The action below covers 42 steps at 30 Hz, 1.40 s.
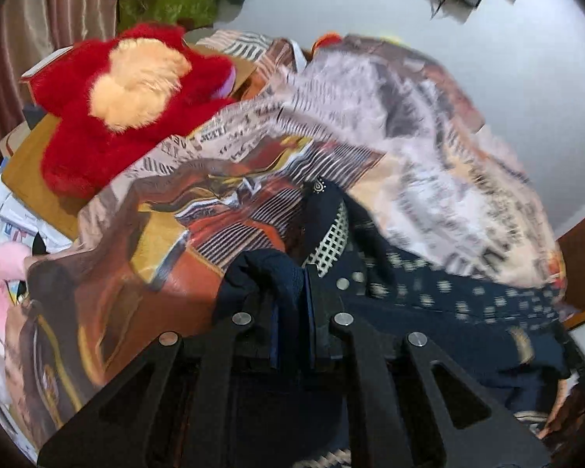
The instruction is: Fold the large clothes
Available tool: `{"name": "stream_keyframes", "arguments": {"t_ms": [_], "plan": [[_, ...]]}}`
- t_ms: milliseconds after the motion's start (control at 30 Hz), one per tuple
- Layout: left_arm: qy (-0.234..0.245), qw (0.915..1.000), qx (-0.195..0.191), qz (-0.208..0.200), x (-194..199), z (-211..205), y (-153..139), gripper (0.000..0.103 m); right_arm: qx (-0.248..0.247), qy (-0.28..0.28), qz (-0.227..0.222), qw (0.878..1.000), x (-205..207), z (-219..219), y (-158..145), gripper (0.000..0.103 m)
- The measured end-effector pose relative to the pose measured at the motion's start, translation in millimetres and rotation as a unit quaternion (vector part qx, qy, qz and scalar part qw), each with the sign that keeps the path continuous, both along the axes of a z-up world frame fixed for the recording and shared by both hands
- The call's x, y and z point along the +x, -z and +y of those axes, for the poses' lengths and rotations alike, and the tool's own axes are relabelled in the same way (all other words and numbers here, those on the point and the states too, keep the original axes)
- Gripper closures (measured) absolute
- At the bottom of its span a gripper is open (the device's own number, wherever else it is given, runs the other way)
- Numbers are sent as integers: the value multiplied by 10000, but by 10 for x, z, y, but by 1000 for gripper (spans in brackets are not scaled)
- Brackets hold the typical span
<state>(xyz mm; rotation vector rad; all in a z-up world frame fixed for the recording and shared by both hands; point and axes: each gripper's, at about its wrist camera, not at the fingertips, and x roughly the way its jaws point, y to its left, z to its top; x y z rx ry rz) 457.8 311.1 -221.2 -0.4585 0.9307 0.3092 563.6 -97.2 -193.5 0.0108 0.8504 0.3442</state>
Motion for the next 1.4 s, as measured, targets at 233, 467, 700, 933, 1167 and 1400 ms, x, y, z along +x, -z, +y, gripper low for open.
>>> {"name": "stream_keyframes", "arguments": {"t_ms": [233, 467, 700, 933, 1167, 1400], "plan": [[345, 9994, 26, 60, 49, 2, -33, 86, 97, -284, 199, 9993, 169, -49, -30, 92], [853, 9961, 223, -54, -167, -90, -552, 78, 333, 363, 58, 9988, 149, -472, -425, 92], [687, 9855, 1414, -633, -564, -283, -1059, 29, 249, -72, -237, 9994, -272, -499, -780, 91], [1444, 9808, 1306, -72, -621, -557, -768, 25, 229, -877, -145, 9958, -601, -53, -772, 91], [2128, 9629, 1454, 796, -426, -945, -49, 25, 82, -1596, 512, 9858, -665, 584, -297, 90], [1794, 9571, 2127, 813, 57, -830, -4, 25, -685, -1648, 947, 9794, -377, 895, 306, 90]]}}
